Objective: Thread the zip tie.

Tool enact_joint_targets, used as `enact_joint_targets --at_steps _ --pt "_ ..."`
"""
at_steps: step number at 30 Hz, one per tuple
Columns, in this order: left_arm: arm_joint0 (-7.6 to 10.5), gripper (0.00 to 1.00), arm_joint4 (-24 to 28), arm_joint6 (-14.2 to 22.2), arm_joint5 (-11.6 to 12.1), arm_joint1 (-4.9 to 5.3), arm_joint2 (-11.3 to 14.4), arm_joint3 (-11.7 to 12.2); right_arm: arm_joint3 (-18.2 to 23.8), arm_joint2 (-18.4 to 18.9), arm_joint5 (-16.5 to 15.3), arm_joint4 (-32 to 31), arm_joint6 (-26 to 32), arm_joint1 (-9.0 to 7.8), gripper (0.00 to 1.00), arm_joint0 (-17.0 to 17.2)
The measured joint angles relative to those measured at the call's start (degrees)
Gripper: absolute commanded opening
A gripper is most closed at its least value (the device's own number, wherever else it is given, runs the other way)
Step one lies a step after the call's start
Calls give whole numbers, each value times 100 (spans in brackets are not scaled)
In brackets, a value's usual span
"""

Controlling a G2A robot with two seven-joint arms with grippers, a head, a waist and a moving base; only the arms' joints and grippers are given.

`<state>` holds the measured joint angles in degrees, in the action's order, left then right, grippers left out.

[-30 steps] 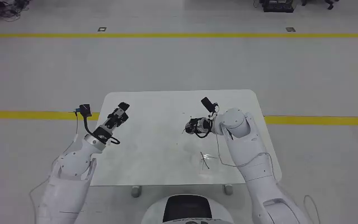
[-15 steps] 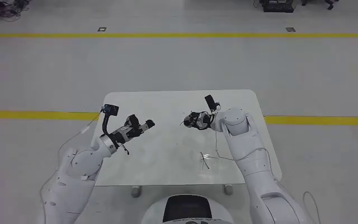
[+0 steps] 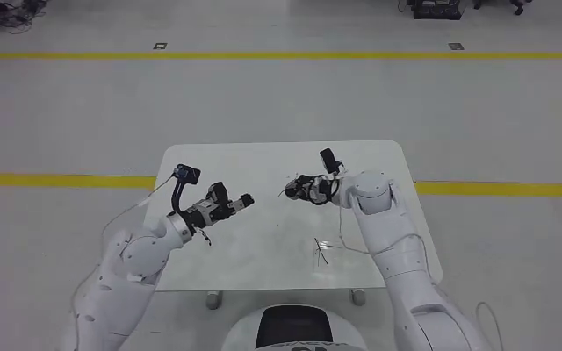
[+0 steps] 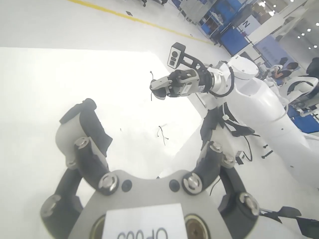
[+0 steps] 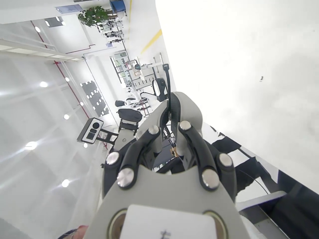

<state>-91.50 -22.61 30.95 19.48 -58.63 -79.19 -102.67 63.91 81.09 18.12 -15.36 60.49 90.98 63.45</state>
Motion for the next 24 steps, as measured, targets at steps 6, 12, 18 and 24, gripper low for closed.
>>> enact_joint_targets --at_steps 6,12,18,24 --pt "115 100 209 -214 0 297 543 -17 25 -29 139 224 79 -63 0 3" --pt "256 100 83 -795 0 584 1072 235 -29 -31 136 407 -1 -96 0 7" --pt "254 100 5 -773 0 579 1062 225 -28 -31 136 401 4 -95 0 7" --pt "290 100 -584 -1097 0 573 1291 315 -30 7 135 789 -319 -95 0 94"
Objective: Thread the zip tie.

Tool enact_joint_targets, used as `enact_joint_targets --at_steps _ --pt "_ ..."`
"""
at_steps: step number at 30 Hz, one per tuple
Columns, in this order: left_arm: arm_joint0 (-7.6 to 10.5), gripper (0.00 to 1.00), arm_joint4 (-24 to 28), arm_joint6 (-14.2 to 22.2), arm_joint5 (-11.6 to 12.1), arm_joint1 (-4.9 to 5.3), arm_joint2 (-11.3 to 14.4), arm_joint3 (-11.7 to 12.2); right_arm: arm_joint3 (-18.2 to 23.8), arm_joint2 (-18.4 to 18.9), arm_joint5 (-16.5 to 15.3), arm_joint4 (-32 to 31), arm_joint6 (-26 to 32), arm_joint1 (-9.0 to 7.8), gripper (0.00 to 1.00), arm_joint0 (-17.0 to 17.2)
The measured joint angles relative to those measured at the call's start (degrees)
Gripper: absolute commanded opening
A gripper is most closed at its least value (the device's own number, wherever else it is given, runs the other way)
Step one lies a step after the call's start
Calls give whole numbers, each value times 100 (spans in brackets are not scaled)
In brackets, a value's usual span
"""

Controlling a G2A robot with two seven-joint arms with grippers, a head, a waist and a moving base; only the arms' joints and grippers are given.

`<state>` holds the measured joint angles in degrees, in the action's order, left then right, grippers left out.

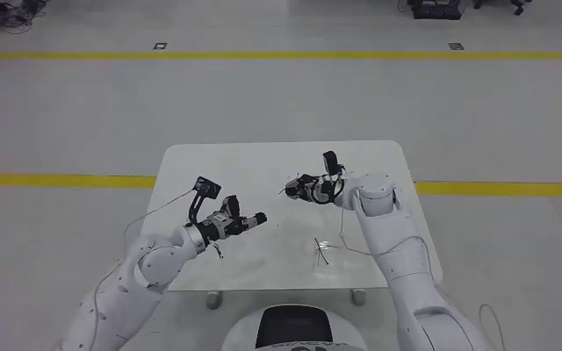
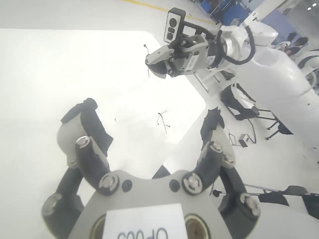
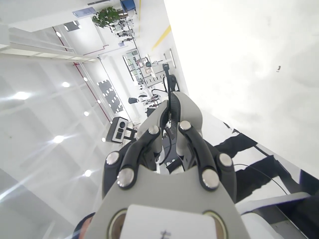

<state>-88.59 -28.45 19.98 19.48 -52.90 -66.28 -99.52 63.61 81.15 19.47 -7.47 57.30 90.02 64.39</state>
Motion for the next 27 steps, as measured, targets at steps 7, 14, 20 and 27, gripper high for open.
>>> enact_joint_targets --at_steps 7,14,20,27 --pt "64 100 -860 -1325 0 70 592 260 -226 35 1 475 -65 -43 0 -96" --pt "450 100 -734 -2685 0 197 1367 639 -447 -29 1 600 -57 -97 0 -211" --pt "451 100 -749 -2674 -1 196 1365 644 -444 -28 0 598 -60 -96 0 -209" --pt "649 100 -848 -2772 0 146 1442 864 -232 -205 -108 615 -80 -141 0 -79"
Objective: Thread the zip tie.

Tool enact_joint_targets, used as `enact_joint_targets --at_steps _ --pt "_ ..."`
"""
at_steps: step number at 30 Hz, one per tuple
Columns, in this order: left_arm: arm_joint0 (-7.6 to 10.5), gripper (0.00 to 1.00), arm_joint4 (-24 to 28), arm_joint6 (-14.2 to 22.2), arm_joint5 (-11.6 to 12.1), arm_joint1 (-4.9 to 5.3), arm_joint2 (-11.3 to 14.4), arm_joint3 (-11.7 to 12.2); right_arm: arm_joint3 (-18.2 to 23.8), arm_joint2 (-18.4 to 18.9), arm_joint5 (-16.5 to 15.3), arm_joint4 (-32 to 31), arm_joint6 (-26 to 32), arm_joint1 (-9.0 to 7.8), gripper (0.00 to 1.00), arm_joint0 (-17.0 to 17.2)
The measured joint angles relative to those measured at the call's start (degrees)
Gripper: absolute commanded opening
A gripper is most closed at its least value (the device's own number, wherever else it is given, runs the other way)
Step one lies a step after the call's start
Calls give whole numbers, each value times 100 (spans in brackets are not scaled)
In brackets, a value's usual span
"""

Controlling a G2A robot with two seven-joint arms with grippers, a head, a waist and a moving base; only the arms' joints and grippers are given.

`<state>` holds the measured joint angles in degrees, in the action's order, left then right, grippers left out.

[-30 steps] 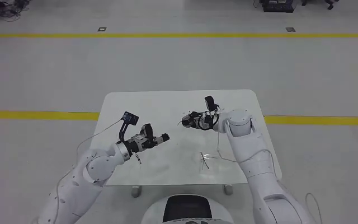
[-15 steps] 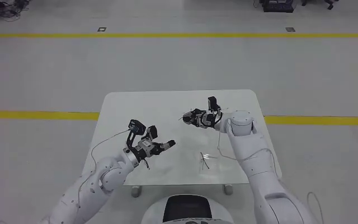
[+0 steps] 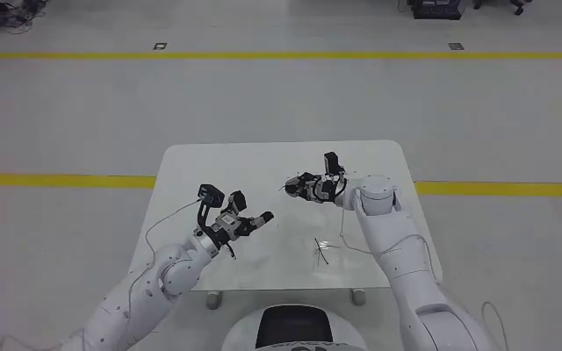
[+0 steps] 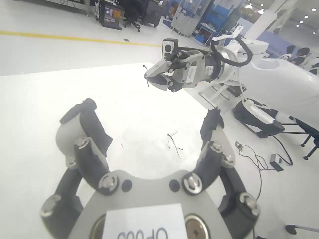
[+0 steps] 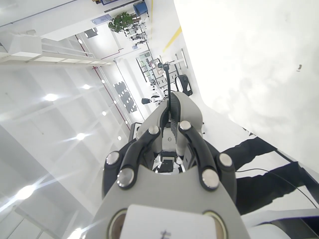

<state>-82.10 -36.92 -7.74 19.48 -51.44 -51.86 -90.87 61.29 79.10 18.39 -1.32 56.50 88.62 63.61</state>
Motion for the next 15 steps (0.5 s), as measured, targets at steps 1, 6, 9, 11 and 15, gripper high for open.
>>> enact_joint_targets --at_steps 1,6,9,11,15 --pt "40 100 -24 -6 0 -4 19 17 26 -8 11 8 8 -11 0 11" --pt "251 100 -34 -55 0 -44 164 178 207 -129 -18 -39 55 -65 0 78" --pt "280 100 -83 -54 0 -46 165 235 233 -150 -57 -76 29 -71 0 87" --pt "277 100 -81 -54 0 -46 164 230 230 -147 -54 -74 29 -70 0 86" --pt "278 100 -98 -37 -22 -49 168 236 229 -147 -52 -72 29 -70 0 85"
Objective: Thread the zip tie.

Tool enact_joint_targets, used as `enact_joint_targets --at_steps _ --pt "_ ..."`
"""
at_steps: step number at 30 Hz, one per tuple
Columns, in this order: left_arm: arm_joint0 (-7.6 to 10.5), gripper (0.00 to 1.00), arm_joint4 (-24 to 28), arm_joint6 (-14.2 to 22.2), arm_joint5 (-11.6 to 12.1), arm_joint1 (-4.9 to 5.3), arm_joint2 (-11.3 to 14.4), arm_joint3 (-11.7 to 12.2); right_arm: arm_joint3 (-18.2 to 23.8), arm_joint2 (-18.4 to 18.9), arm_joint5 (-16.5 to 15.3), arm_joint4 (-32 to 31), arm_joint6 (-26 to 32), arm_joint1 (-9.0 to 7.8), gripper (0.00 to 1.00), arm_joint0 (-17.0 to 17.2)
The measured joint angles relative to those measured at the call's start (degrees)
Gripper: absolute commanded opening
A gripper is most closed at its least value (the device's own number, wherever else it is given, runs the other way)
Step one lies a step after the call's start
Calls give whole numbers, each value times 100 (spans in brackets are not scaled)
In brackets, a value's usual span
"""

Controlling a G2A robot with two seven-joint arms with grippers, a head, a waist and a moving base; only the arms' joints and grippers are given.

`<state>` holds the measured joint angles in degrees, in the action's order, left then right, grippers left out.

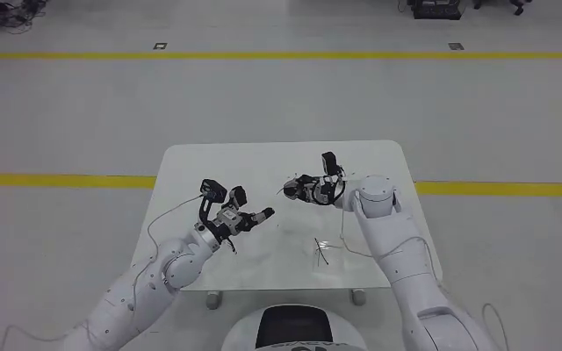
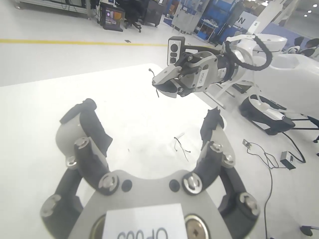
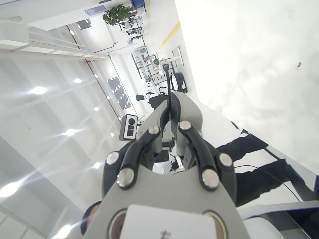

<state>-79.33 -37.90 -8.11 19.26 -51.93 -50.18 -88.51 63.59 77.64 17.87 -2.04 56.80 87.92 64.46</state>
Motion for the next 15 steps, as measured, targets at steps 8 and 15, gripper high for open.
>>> enact_joint_targets --at_steps 8,15 --pt "191 100 -286 10 17 -108 147 136 213 -144 116 125 -107 -46 0 154" --pt "358 100 -381 -15 -83 -201 265 240 321 -203 161 197 -183 -71 0 214"
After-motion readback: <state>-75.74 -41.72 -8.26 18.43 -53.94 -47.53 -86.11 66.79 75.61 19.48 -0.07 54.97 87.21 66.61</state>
